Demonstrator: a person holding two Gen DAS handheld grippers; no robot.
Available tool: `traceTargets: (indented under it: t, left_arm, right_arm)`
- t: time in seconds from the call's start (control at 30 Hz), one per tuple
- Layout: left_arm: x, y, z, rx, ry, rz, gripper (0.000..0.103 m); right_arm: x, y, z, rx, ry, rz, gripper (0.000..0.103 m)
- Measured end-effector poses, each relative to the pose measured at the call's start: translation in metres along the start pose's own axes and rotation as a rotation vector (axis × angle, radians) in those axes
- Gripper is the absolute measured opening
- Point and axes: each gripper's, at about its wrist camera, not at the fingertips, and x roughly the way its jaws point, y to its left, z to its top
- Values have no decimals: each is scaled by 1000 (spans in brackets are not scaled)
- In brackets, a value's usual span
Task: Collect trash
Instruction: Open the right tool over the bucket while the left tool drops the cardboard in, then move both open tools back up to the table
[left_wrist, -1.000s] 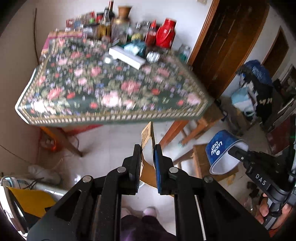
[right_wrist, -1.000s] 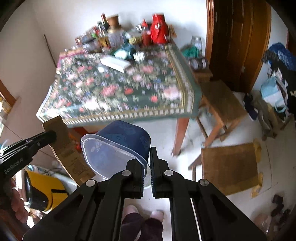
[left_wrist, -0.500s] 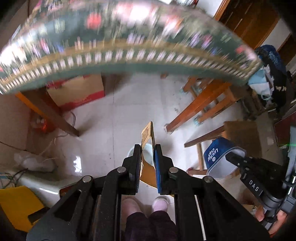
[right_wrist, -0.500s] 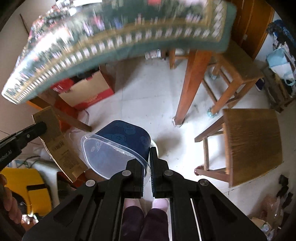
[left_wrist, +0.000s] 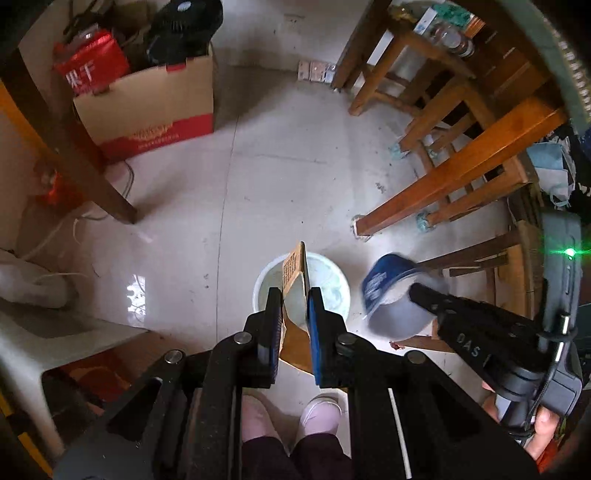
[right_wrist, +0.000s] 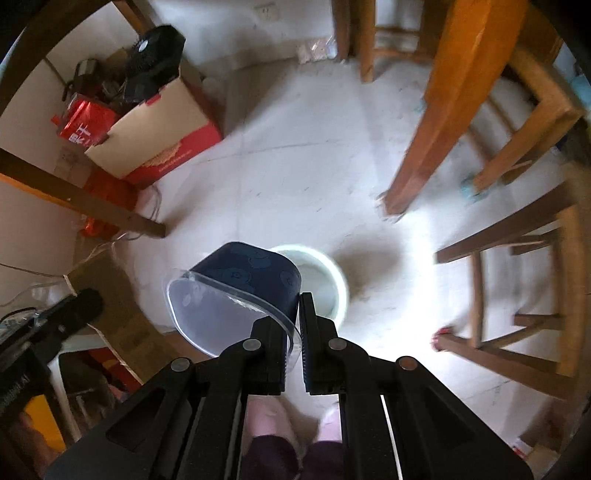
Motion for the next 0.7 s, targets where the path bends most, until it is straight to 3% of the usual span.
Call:
traceTargets:
  t: [0.03,0.1,0.17,0.37,0.57,0.7]
  left_arm:
    - [5,2,-1,1,3,4,13]
    - [18,5,-3,2,11,10,13]
    - [27,6,-4,3,19,17,13]
    - [48,2,-6,-6,53,15,13]
    - [67,-14,2,-31,117,-14,27]
    - [71,-20,6,-51,169,-26,28]
  right_arm:
    - [5,1,1,0,18,9,14]
    - [21,1,-2,-9,56,28,31]
    - [26,1,-5,-16,55,22,37]
    - [20,-7,-6,-47,57,22,37]
    - [9,-15,0,-59,40,11,37]
    - [-7,-17,3,-70,24,-11,37]
